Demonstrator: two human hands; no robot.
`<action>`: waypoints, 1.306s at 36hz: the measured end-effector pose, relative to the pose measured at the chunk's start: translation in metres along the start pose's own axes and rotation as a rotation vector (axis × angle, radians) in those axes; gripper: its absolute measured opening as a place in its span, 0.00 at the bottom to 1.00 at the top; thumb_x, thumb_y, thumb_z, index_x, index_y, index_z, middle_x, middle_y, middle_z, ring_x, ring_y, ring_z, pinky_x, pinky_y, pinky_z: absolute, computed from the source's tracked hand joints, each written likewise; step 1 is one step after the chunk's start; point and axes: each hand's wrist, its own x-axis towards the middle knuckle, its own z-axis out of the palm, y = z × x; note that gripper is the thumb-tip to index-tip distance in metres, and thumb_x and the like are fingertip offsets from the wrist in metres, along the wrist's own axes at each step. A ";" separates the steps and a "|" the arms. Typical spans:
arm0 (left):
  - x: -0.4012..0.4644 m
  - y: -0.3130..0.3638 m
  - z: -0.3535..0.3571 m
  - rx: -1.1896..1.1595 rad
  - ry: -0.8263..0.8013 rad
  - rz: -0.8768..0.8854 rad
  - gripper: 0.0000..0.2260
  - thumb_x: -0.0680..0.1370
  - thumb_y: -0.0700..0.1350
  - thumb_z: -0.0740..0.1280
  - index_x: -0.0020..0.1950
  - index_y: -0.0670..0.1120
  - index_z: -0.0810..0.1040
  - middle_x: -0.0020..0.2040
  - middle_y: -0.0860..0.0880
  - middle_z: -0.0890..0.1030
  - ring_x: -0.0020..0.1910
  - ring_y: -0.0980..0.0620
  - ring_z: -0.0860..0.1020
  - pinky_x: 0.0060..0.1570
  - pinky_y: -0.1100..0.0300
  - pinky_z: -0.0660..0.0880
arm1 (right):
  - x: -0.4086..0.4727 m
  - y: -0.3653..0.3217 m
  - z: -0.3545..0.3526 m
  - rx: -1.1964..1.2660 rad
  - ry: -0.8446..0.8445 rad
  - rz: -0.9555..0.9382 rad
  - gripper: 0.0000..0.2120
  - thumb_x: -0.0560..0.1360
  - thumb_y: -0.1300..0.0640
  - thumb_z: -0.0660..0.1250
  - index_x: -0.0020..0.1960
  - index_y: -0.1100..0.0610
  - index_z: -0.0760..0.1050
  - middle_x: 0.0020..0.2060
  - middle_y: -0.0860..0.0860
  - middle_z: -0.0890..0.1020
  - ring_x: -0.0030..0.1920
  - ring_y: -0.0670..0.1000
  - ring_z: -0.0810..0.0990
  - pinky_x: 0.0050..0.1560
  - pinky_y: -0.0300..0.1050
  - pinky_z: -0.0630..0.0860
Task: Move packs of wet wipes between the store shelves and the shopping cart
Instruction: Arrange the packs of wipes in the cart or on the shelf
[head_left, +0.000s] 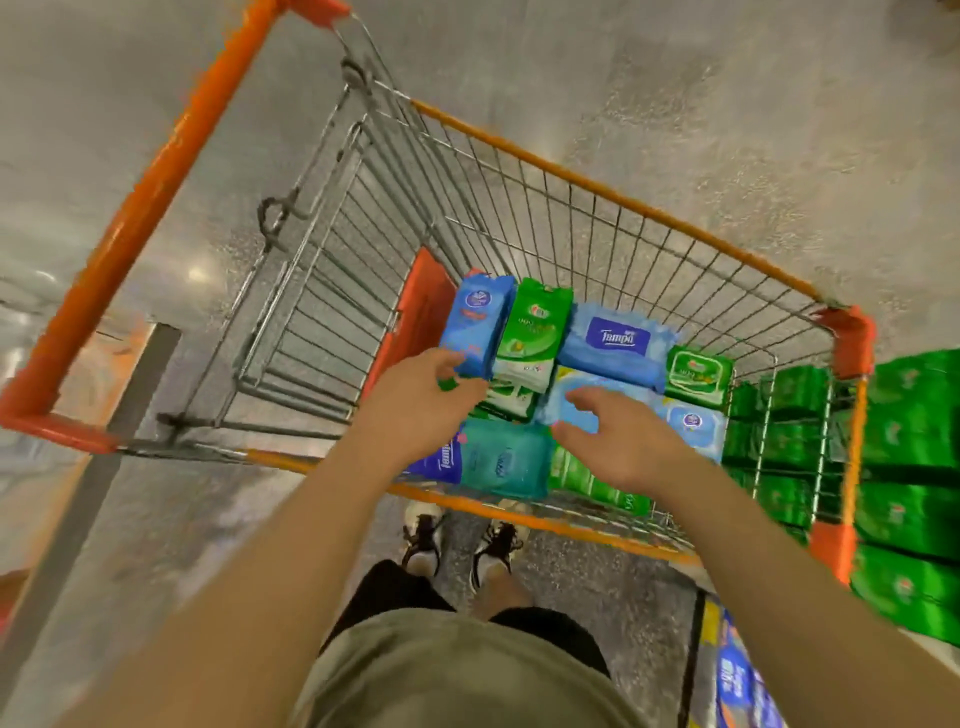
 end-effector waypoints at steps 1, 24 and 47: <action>0.004 -0.003 0.002 0.016 0.005 -0.008 0.23 0.79 0.57 0.68 0.73 0.52 0.74 0.70 0.51 0.78 0.66 0.51 0.77 0.65 0.53 0.73 | 0.005 0.002 0.002 -0.011 -0.015 -0.006 0.32 0.81 0.39 0.61 0.80 0.52 0.60 0.79 0.51 0.63 0.78 0.55 0.63 0.75 0.52 0.64; 0.081 -0.057 0.021 0.208 -0.063 -0.135 0.26 0.80 0.63 0.64 0.74 0.52 0.72 0.68 0.48 0.79 0.65 0.46 0.76 0.61 0.51 0.74 | 0.157 0.007 0.086 -0.203 -0.570 -0.012 0.47 0.70 0.38 0.76 0.80 0.52 0.58 0.70 0.50 0.75 0.64 0.53 0.77 0.63 0.45 0.74; 0.070 -0.061 -0.002 0.071 -0.176 -0.171 0.28 0.76 0.66 0.64 0.72 0.53 0.72 0.67 0.50 0.79 0.57 0.46 0.81 0.56 0.48 0.80 | 0.121 -0.013 0.042 0.136 -0.419 0.173 0.33 0.61 0.39 0.82 0.57 0.54 0.76 0.51 0.50 0.83 0.48 0.53 0.84 0.56 0.54 0.82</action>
